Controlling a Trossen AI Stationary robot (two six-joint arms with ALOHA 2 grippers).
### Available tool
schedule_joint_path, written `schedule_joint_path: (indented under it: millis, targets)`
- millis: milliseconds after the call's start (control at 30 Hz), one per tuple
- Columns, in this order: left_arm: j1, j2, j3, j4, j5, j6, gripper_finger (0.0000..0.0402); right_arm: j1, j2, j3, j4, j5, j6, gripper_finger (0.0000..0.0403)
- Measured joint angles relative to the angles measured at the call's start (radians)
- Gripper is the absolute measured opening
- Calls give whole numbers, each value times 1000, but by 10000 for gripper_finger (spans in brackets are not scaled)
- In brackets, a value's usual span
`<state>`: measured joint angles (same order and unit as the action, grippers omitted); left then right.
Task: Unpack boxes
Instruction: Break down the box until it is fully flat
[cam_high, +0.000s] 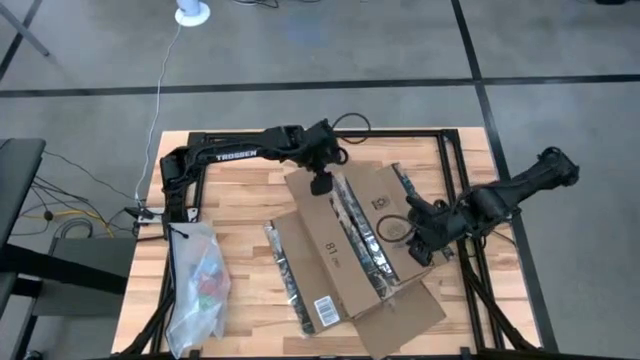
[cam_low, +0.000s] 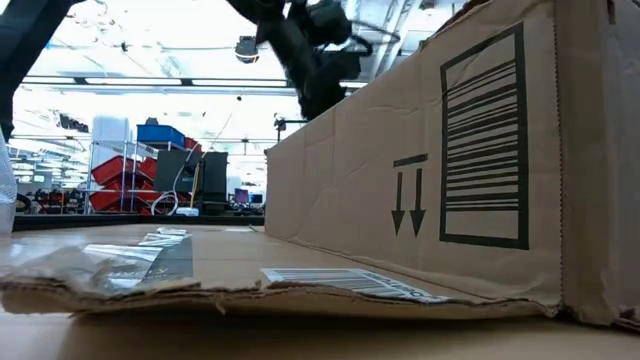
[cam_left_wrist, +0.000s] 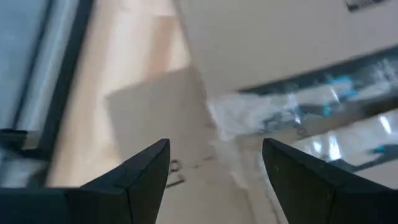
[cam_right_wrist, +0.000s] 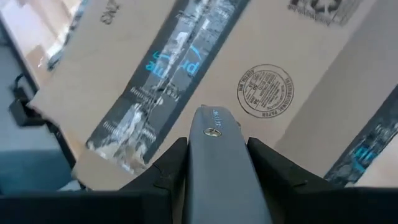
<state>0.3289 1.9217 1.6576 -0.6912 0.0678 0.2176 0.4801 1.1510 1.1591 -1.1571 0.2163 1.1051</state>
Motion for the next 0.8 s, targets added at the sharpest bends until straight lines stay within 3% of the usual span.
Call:
schedule_joint_path:
  millis: [133, 367, 567, 800]
  targets:
    - [-13, 0, -54, -1, 57, -15, 242, -5, 23, -24, 41, 2, 20, 116]
    - [-54, -8, -160, 25, -49, -3, 242, -53, 32, -24, 37, -1, -22, 116]
    - [-37, -25, -265, -69, -89, -192, 242, -116, 32, -24, 23, 2, -120, 116]
    - [-98, -60, -293, -165, -103, -470, 242, -263, 32, -24, 77, -9, -322, 116]
